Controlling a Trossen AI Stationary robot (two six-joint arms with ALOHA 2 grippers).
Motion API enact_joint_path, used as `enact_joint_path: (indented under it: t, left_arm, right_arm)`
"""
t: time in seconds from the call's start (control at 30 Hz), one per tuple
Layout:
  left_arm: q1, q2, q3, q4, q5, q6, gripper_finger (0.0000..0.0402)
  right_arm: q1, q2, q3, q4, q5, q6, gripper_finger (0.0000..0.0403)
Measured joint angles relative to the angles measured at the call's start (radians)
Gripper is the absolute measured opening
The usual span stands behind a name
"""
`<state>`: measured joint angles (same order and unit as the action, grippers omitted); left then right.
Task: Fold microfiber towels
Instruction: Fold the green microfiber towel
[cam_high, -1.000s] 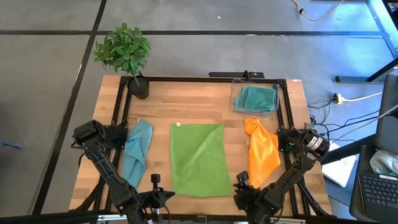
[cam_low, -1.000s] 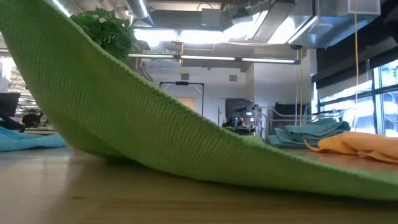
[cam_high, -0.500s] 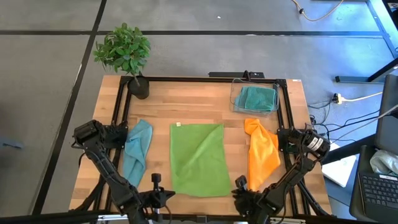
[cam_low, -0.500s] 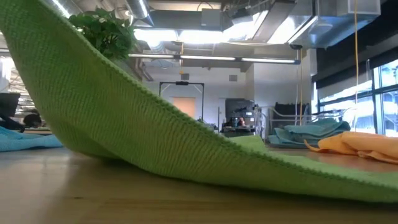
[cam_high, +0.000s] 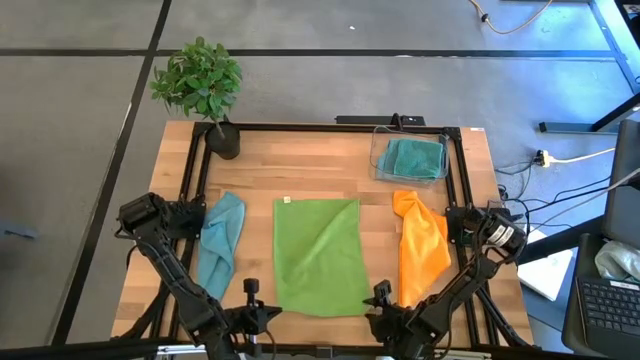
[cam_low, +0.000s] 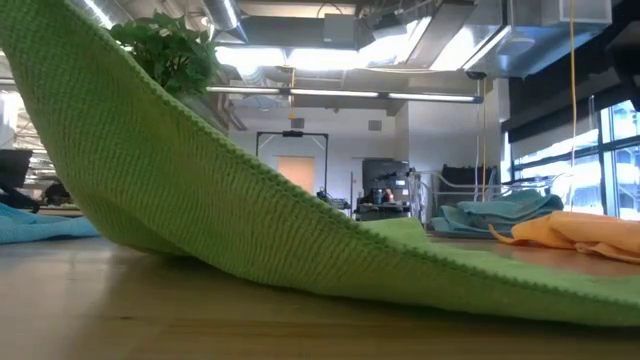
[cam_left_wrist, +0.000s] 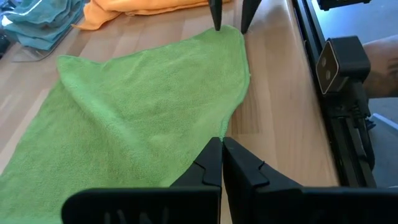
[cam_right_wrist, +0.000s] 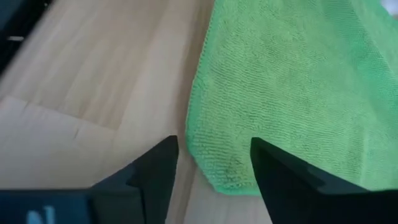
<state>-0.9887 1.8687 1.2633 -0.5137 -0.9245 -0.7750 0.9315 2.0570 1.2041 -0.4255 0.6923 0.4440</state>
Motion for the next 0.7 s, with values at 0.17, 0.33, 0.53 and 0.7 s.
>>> enact_joint_path:
  t: [0.17, 0.33, 0.53, 0.7]
  left_arm:
    - [-0.002, 0.000, 0.000, 0.000, 0.002, 0.000, 0.0000]
    - [-0.002, 0.000, 0.000, -0.001, 0.002, 0.000, 0.0000]
    - [-0.002, 0.000, 0.000, 0.000, 0.004, -0.001, 0.0000]
    - [-0.003, 0.000, 0.000, 0.001, 0.028, -0.002, 0.0000]
  right_arm:
    - [0.004, 0.021, 0.002, -0.005, -0.001, -0.004, 0.0149]
    - [0.022, 0.025, 0.001, -0.005, -0.006, -0.050, 0.0048]
    - [0.030, 0.029, 0.050, -0.112, -0.016, -0.084, 0.0013]
    - [0.046, 0.032, 0.213, -0.356, -0.031, -0.082, 0.0005]
